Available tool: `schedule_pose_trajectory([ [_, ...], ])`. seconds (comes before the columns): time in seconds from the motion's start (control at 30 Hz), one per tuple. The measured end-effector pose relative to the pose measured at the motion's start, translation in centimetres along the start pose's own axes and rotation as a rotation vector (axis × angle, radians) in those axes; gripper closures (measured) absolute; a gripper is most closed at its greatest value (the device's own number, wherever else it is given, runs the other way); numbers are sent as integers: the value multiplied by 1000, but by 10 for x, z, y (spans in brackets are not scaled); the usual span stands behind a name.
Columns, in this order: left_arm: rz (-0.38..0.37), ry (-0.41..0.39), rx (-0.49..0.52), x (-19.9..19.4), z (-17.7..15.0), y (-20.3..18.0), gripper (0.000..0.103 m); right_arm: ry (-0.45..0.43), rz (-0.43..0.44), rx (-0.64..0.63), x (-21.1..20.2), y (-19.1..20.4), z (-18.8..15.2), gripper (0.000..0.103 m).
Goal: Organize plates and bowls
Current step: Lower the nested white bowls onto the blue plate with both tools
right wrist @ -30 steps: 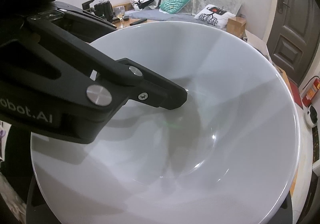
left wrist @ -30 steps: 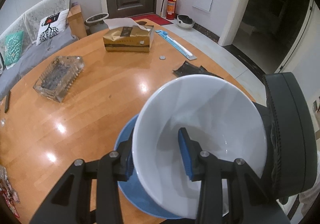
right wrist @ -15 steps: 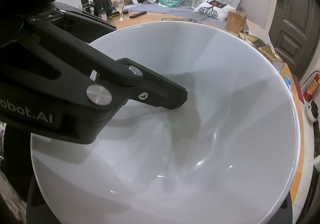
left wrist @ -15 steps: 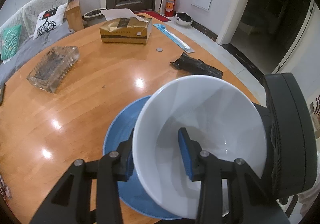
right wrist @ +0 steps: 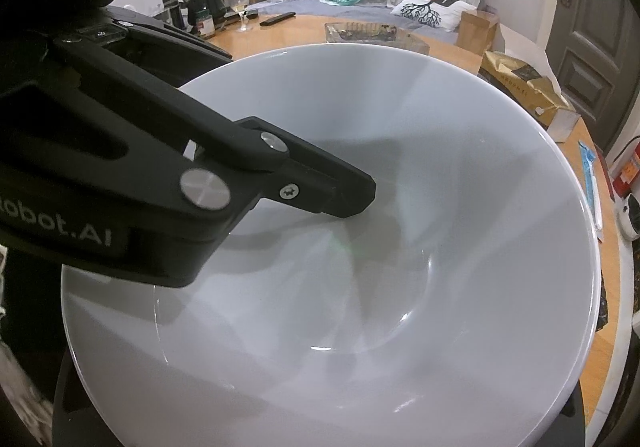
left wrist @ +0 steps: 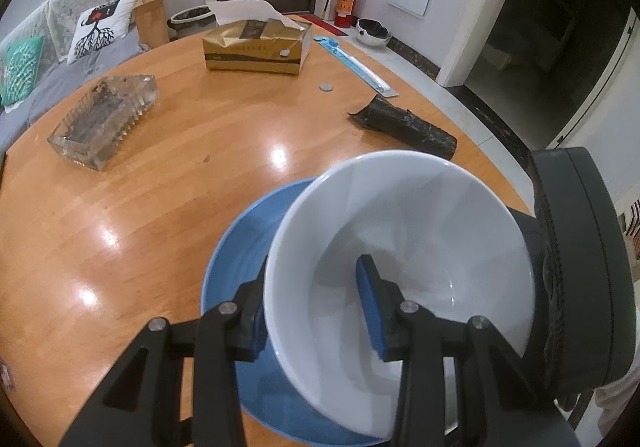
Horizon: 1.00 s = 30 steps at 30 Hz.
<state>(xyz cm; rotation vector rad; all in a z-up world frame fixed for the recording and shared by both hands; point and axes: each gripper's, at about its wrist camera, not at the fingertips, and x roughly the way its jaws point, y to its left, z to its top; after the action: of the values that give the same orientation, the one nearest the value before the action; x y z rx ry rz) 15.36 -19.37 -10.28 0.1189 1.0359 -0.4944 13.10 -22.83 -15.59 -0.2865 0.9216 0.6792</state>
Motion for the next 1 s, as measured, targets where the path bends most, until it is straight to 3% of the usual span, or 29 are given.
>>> schedule_pose_trajectory([
  [1.0,37,44,38,0,-1,-7,68,-6,38,45,-1,3,-13,1],
])
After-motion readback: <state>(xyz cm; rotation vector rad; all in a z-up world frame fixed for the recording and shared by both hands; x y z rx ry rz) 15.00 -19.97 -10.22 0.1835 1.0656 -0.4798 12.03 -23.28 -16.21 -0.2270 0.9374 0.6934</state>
